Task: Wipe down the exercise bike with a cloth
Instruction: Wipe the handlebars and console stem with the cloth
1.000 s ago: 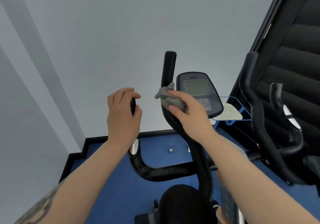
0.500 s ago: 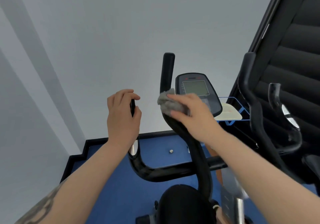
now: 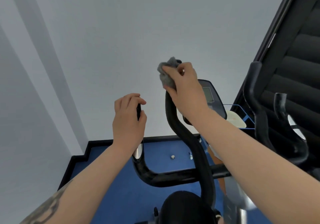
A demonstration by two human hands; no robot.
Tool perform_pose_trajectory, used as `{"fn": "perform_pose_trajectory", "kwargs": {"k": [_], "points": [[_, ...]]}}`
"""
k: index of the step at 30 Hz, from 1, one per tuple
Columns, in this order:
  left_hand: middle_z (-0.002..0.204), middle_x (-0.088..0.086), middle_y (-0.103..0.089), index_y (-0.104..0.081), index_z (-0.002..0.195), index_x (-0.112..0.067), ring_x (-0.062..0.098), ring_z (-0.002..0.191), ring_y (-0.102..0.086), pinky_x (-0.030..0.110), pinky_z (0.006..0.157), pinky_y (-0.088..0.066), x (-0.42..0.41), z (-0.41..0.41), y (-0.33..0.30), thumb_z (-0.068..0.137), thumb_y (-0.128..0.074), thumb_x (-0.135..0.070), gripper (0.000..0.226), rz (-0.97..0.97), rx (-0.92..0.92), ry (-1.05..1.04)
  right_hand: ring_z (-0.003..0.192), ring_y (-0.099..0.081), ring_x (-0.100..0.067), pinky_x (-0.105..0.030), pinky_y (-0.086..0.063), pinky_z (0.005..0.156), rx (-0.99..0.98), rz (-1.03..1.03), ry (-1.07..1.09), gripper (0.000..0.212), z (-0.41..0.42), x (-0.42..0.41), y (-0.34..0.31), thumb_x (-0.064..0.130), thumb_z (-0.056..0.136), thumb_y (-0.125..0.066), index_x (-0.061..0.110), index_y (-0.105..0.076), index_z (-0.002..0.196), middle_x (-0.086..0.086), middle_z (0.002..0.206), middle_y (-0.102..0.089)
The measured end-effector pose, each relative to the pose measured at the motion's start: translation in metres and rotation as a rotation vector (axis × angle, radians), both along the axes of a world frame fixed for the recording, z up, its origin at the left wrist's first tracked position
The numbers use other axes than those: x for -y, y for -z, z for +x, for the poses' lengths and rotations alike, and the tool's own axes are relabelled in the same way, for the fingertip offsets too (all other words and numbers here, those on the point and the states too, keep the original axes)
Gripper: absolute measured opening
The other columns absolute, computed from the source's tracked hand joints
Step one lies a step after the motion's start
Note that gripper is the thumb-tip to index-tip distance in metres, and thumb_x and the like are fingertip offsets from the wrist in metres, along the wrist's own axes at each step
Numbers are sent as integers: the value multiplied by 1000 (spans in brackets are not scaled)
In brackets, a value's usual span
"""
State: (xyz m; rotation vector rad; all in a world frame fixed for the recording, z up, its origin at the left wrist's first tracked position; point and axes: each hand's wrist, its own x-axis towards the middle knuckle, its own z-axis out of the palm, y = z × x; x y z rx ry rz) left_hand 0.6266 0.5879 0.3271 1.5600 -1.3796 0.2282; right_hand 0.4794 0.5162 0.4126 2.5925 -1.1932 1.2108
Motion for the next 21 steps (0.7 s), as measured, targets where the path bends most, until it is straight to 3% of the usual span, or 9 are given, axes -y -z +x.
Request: {"fn": "perform_pose_trajectory", "kwargs": {"k": [3, 8, 13, 15, 18, 21], "points": [[123, -16, -51, -59, 104, -24, 5, 117, -34, 7, 63, -31, 1, 1, 1, 82, -58, -2, 31, 0, -1, -4, 111, -39, -22, -38, -53, 78, -180, 45, 67, 38, 6, -6, 17, 24, 96, -56, 23, -52, 134, -8, 121, -38], [122, -18, -51, -58, 103, -26, -2, 114, -29, 8, 62, -32, 2, 0, 2, 82, -59, -2, 32, -7, -18, -2, 108, -43, -25, -40, -52, 80, 107, -11, -20, 39, 6, 0, -8, 15, 92, -61, 21, -56, 130, -9, 118, -40], [123, -17, -51, -59, 103, -25, -2, 114, -29, 8, 61, -32, 2, 0, 1, 82, -59, -1, 31, -4, -23, -3, 113, -38, -24, -36, -51, 81, -145, 97, 67, 44, 5, -2, 1, 11, 90, -53, 23, -53, 133, -8, 122, -36], [123, -17, -52, -58, 103, -25, -2, 114, -29, 8, 60, -31, 1, 0, 2, 82, -59, -2, 31, -2, -24, -5, 113, -40, -24, -37, -49, 86, -53, 161, -14, 40, 3, -3, -3, 10, 88, -54, 21, -58, 127, -6, 120, -36], [123, -17, -52, -58, 103, -25, -3, 114, -28, 8, 62, -31, 1, -1, 2, 82, -58, -2, 31, -8, -32, -7, 112, -42, -22, -36, -48, 84, 138, 47, -67, 43, 0, 13, -19, 5, 85, -55, 23, -62, 123, -4, 118, -39], [122, -14, -53, -59, 103, -24, -2, 114, -29, 8, 63, -31, 1, -2, 0, 82, -58, -1, 30, -10, -38, -2, 113, -43, -20, -28, -45, 93, 170, 108, -110, 41, -7, 16, -1, 1, 89, -58, 22, -62, 124, -4, 122, -37]]}}
